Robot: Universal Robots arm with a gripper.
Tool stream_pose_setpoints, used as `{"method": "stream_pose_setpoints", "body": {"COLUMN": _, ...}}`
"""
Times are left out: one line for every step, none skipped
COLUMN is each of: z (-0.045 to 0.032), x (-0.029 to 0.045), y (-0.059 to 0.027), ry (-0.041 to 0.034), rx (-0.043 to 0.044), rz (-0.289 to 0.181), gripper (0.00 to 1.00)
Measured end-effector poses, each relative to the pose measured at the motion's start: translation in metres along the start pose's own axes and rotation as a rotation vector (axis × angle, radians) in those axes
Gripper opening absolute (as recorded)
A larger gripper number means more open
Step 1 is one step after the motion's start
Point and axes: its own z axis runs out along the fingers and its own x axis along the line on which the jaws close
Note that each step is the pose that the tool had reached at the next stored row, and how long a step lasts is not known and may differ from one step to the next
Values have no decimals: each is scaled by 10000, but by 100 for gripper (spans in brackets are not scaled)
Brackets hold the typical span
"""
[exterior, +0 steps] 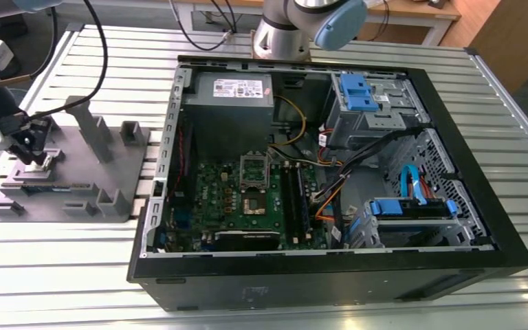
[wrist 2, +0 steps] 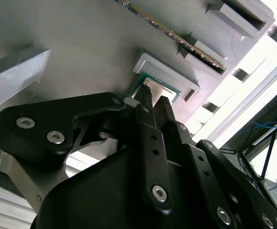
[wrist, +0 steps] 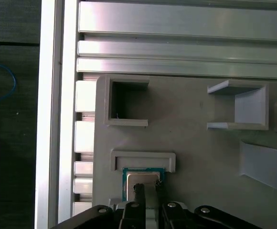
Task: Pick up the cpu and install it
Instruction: 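Pick up the cpu and move it towards the insertion slot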
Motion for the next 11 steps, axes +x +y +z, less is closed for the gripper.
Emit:
{"method": "stream_pose_setpoints", "body": {"z": 0, "x": 0, "y": 0, "ry": 0, "rx": 0, "rz": 0, "gripper": 23}}
{"method": "stream_pose_setpoints", "body": {"z": 0, "x": 0, "y": 0, "ry": 1, "rx": 1, "rz": 0, "gripper": 29}}
{"method": "stream_pose_setpoints", "body": {"z": 0, "x": 0, "y": 0, "ry": 1, "rx": 0, "rz": 0, "gripper": 35}}
{"method": "stream_pose_setpoints", "body": {"z": 1, "x": 0, "y": 0, "ry": 1, "rx": 0, "rz": 0, "gripper": 35}}
{"method": "stream_pose_setpoints", "body": {"z": 1, "x": 0, "y": 0, "ry": 0, "rx": 1, "rz": 0, "gripper": 41}}
{"method": "stream_pose_setpoints", "body": {"z": 1, "x": 0, "y": 0, "ry": 0, "rx": 1, "rz": 0, "gripper": 47}}
{"method": "stream_pose_setpoints", "body": {"z": 1, "x": 0, "y": 0, "ry": 0, "rx": 0, "rz": 0, "gripper": 47}}
{"method": "stream_pose_setpoints", "body": {"z": 1, "x": 0, "y": 0, "ry": 1, "rx": 1, "rz": 0, "gripper": 53}}
{"method": "stream_pose_setpoints", "body": {"z": 2, "x": 0, "y": 0, "ry": 0, "rx": 0, "rz": 0, "gripper": 53}}
{"method": "stream_pose_setpoints", "body": {"z": 2, "x": 0, "y": 0, "ry": 0, "rx": 0, "rz": -1, "gripper": 58}}
{"method": "stream_pose_setpoints", "body": {"z": 2, "x": 0, "y": 0, "ry": 0, "rx": 0, "rz": 0, "gripper": 58}}
